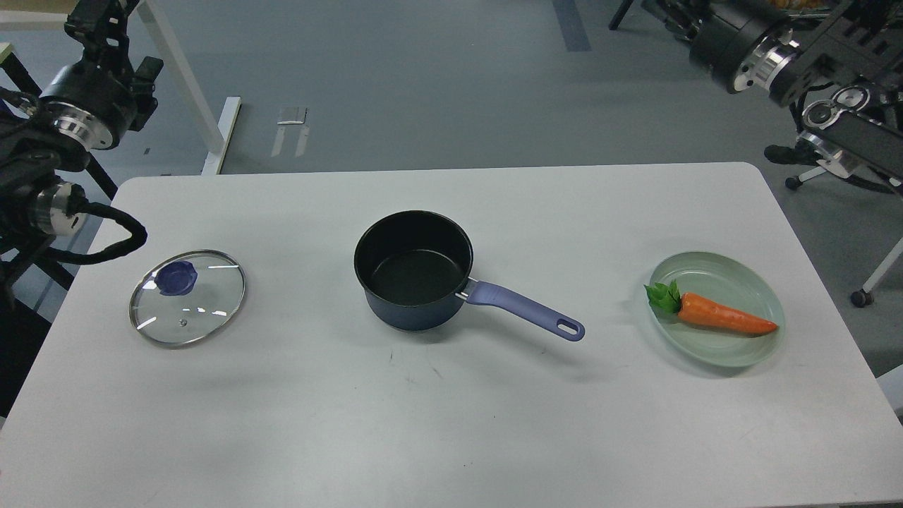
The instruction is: Open pot lid
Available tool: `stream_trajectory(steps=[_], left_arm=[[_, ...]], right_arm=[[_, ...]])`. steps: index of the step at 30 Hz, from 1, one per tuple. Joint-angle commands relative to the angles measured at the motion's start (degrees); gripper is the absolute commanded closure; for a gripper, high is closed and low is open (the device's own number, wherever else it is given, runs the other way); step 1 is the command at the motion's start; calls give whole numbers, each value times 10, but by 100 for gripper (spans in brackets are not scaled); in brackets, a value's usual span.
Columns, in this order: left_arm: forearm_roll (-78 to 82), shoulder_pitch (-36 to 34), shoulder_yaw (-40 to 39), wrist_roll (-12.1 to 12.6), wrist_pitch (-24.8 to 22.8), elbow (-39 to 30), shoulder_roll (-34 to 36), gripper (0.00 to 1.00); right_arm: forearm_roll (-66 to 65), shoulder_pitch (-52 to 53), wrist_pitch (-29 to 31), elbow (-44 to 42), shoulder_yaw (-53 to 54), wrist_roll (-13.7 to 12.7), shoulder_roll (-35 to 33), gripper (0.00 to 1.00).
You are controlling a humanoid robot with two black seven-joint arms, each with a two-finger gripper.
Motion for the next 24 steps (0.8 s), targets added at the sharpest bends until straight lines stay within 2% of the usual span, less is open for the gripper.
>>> stream_trajectory(steps=[1, 4, 8, 14, 17, 24], left_arm=[[-65, 1, -4, 0, -10, 17, -29, 1], [-80, 1, -6, 0, -35, 25, -52, 1], [-100, 2, -6, 0, -39, 19, -68, 1], [-130, 7, -6, 0, -44, 13, -70, 1], [-137, 20, -8, 0, -55, 17, -72, 1], [-166, 85, -42, 0, -81, 20, -111, 1]], right_arm=[[87, -45, -11, -31, 62, 0, 30, 1], [139, -75, -17, -68, 128, 1, 47, 0], [167, -102, -13, -92, 200, 0, 53, 0], [193, -167, -11, -90, 244, 0, 53, 0], [276, -208, -8, -90, 265, 0, 54, 0], [408, -221, 3, -94, 286, 0, 88, 0]])
